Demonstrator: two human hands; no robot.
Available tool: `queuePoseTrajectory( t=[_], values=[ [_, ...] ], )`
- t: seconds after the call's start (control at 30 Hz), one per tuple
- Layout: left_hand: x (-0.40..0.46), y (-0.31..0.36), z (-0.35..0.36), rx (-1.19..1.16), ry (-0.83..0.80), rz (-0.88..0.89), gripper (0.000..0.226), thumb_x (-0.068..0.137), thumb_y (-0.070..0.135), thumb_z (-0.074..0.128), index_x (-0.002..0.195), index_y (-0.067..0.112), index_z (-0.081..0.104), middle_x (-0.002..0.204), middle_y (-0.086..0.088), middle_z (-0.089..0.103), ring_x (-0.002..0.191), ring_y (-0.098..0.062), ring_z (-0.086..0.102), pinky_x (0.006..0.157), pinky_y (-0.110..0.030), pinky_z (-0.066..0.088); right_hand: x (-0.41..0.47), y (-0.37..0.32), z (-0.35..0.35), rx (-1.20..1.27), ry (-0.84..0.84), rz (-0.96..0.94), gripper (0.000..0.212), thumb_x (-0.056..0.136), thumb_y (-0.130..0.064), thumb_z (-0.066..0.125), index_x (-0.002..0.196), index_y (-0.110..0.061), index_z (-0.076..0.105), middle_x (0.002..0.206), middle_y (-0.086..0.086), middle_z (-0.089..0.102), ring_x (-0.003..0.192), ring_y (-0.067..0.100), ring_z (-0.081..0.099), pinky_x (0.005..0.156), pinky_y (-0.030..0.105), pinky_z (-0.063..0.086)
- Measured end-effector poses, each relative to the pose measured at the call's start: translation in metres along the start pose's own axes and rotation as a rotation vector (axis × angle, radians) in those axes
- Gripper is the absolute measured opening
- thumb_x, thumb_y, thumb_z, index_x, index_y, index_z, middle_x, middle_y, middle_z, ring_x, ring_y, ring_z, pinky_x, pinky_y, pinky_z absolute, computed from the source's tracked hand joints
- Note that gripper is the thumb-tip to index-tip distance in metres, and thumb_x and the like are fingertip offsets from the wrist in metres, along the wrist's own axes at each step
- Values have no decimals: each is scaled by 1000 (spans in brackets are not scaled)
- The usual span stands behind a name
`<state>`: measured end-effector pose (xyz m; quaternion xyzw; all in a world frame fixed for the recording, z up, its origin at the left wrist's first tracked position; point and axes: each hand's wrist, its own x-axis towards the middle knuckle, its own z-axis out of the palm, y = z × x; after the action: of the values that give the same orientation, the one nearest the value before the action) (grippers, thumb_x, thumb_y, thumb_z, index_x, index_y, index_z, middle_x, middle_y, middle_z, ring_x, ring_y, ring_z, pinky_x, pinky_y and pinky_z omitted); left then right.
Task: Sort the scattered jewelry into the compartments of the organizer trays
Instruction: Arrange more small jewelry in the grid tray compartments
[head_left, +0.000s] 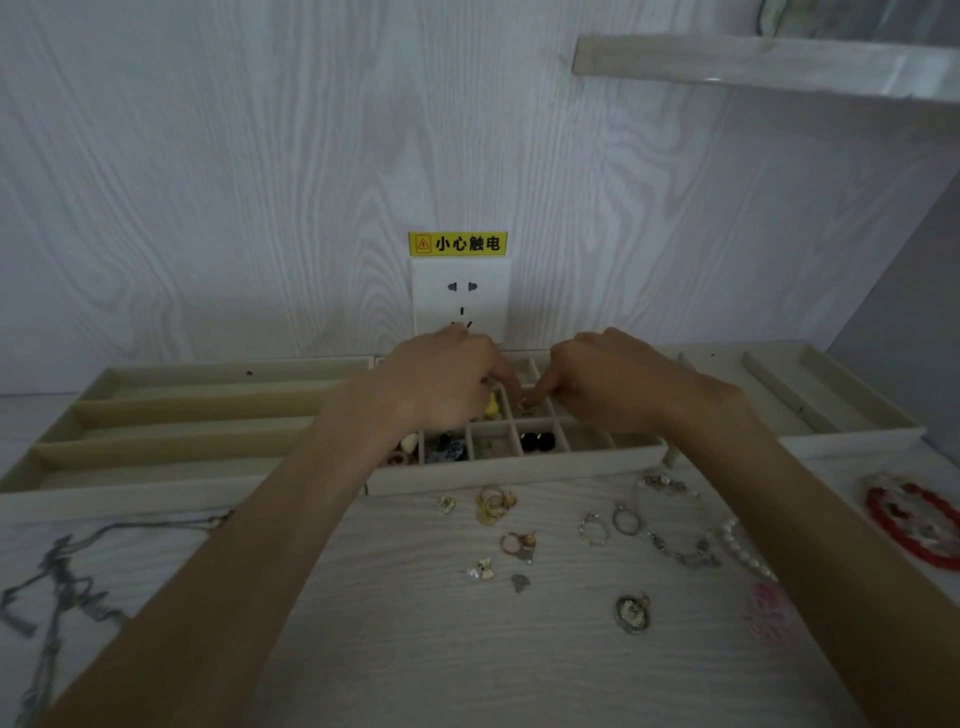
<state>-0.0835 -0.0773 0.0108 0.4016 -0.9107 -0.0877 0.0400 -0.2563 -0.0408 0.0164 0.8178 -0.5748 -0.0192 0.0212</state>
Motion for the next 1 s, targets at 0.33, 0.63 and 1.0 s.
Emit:
queuePoseTrajectory(
  t=[0.33,0.63,1.0],
  values=[
    [2,5,9,132,9,21,39,97,18,36,118,38,62,127,6,51,113,-15,39,87,-30,37,1,2,1,-39,25,4,42,93,-12,43,115,-41,63,110,-5,61,99,13,54,73,23,25],
    [2,8,12,169,19,42,37,97,21,38,121,37,60,126,5,49,114,-15,39,85,-28,34,2,2,2,-61,37,-10,44,92,-10,42,112,-43,64,75,-14,45,81,11,45,73,24,21],
    [3,7,13,188,31,60,35,97,24,39,120,38,60,127,7,48,114,-14,37,84,-27,33,2,-3,5,-110,22,-3,45,91,-10,44,114,-44,63,83,-12,41,98,15,52,77,25,22]
  ],
)
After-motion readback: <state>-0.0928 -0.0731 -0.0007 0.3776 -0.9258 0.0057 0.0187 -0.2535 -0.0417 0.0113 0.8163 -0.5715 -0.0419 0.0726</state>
